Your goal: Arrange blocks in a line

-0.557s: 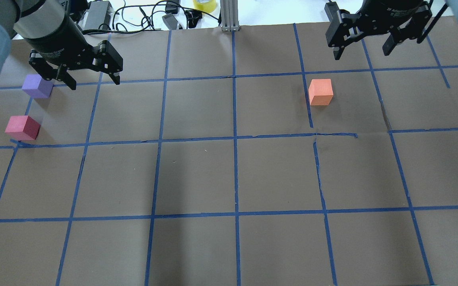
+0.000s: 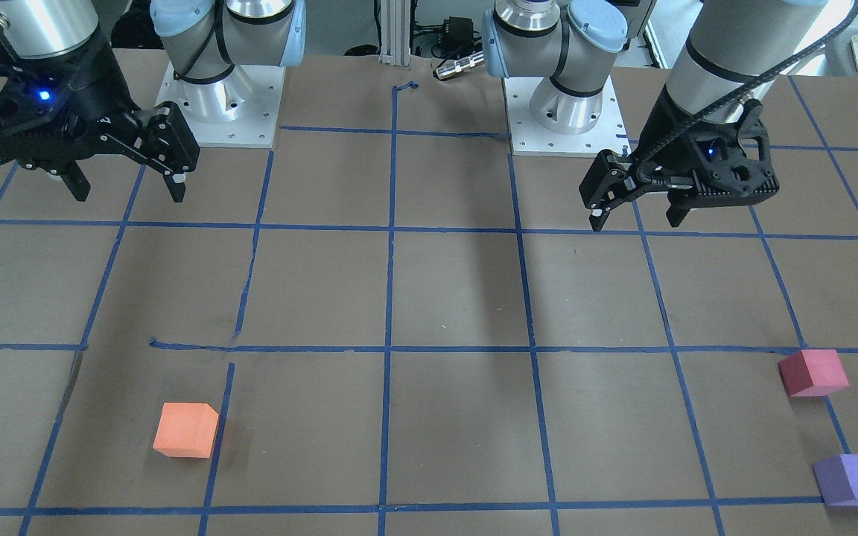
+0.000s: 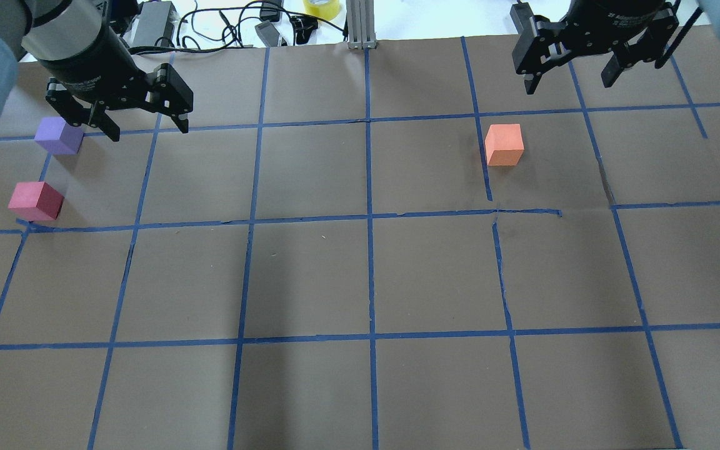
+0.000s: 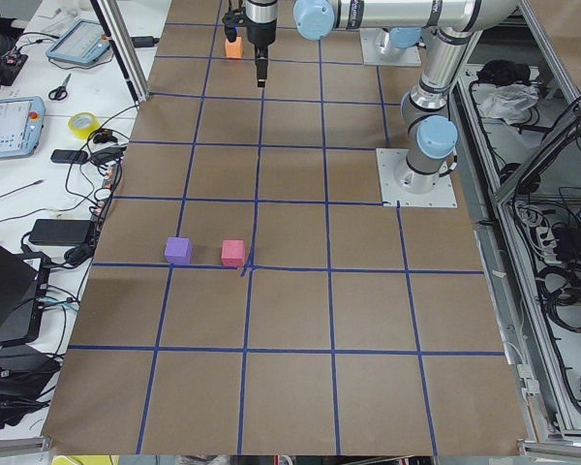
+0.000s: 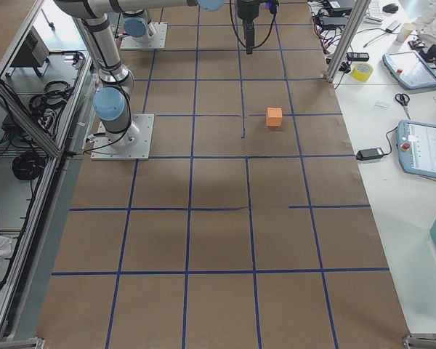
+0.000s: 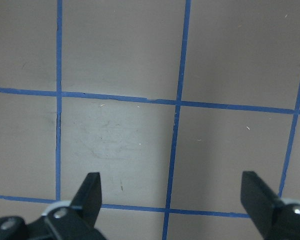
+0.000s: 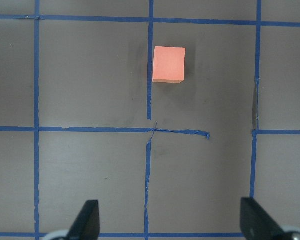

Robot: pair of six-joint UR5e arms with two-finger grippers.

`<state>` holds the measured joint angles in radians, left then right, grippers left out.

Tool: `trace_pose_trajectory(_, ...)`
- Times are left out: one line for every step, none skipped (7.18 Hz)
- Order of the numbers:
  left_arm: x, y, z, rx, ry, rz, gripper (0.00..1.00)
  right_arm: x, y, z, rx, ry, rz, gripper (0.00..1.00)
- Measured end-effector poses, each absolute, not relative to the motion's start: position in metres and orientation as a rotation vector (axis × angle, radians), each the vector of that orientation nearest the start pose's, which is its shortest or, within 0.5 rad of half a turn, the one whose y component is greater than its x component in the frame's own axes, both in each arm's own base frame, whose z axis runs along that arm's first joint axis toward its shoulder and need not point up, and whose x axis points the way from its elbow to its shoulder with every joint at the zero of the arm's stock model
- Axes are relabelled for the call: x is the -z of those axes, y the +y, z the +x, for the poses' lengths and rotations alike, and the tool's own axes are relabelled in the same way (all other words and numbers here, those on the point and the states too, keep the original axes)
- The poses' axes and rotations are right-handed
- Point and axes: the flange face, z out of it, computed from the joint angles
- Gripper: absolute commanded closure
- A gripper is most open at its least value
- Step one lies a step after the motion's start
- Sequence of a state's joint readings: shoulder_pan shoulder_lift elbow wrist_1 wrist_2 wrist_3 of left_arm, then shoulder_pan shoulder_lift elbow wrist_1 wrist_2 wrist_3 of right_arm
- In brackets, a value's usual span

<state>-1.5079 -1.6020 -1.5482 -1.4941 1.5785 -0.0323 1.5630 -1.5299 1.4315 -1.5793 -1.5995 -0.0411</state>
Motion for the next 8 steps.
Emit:
trace_pose_trajectory(-0.491,-0.519,-0.1,0.106,3.128,-0.15,0.0,-0.535,-0.52,0.125,0.165,3.165,-0.053,0.0)
trace_pose_trajectory(-0.491,-0.519,-0.1,0.107,3.127,-0.15,0.0,-0.524,-0.531,0.125,0.156,3.155,-0.045,0.0)
trace_pose_trajectory(-0.492,-0.519,-0.1,0.107,3.127,-0.15,0.0,-0.496,-0.558,0.125,0.16,3.147,-0.037,0.0)
trace_pose_trajectory(-0.491,-0.519,-0.1,0.107,3.128,-0.15,0.0,-0.458,-0.593,0.123,0.172,3.148,-0.031,0.0)
trace_pose_trajectory(-0.491,-0.518,-0.1,0.106,3.127,-0.149,0.0,-0.411,-0.625,0.121,0.165,3.158,-0.028,0.0)
trace_pose_trajectory(-0.491,-0.518,-0.1,0.105,3.128,-0.149,0.0,-0.358,-0.655,0.117,0.153,3.175,-0.028,0.0)
trace_pose_trajectory(-0.49,-0.517,-0.1,0.102,3.128,-0.15,0.0,-0.308,-0.678,0.111,0.146,3.193,-0.027,0.0)
trace_pose_trajectory(-0.49,-0.516,-0.1,0.102,3.129,-0.15,0.0,-0.272,-0.691,0.107,0.132,3.201,-0.021,0.0)
